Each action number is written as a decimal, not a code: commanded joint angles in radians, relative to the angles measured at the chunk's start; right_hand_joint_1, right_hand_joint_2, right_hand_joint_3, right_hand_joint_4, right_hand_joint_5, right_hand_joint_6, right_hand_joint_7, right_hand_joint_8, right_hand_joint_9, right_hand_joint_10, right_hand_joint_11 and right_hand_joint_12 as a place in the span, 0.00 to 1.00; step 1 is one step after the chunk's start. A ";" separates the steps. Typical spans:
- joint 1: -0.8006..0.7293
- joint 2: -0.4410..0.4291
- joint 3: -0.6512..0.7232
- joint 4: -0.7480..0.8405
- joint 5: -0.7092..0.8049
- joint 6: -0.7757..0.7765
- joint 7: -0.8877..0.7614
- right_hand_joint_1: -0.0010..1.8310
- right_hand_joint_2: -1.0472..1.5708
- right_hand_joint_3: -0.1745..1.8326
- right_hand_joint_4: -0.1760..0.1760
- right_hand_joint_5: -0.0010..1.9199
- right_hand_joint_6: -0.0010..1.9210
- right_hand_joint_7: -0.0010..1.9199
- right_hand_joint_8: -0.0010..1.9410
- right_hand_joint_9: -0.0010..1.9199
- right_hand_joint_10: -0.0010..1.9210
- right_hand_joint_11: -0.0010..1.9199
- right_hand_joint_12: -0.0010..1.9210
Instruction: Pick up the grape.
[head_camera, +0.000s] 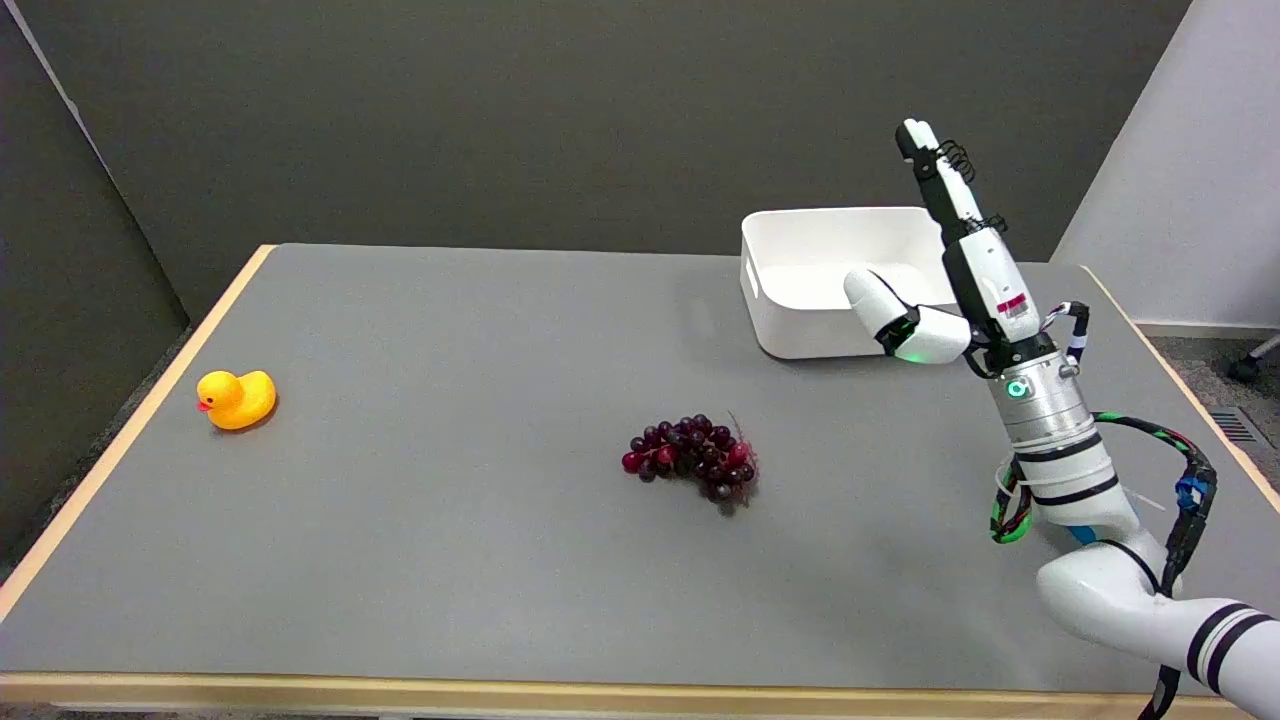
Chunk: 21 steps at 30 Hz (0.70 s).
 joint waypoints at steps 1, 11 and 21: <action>0.008 -0.002 0.047 0.023 -0.097 -0.101 -0.073 0.25 0.63 0.54 0.42 0.01 0.05 0.00 0.00 0.00 0.00 0.00 0.00; 0.011 0.048 0.073 0.174 -0.421 -0.272 -0.057 0.30 0.63 0.57 0.11 0.02 0.13 0.00 0.04 0.00 0.00 0.00 0.03; 0.002 0.081 -0.030 0.266 -0.480 -0.380 -0.045 0.30 0.63 0.58 0.02 0.01 0.15 0.00 0.06 0.00 0.04 0.00 0.12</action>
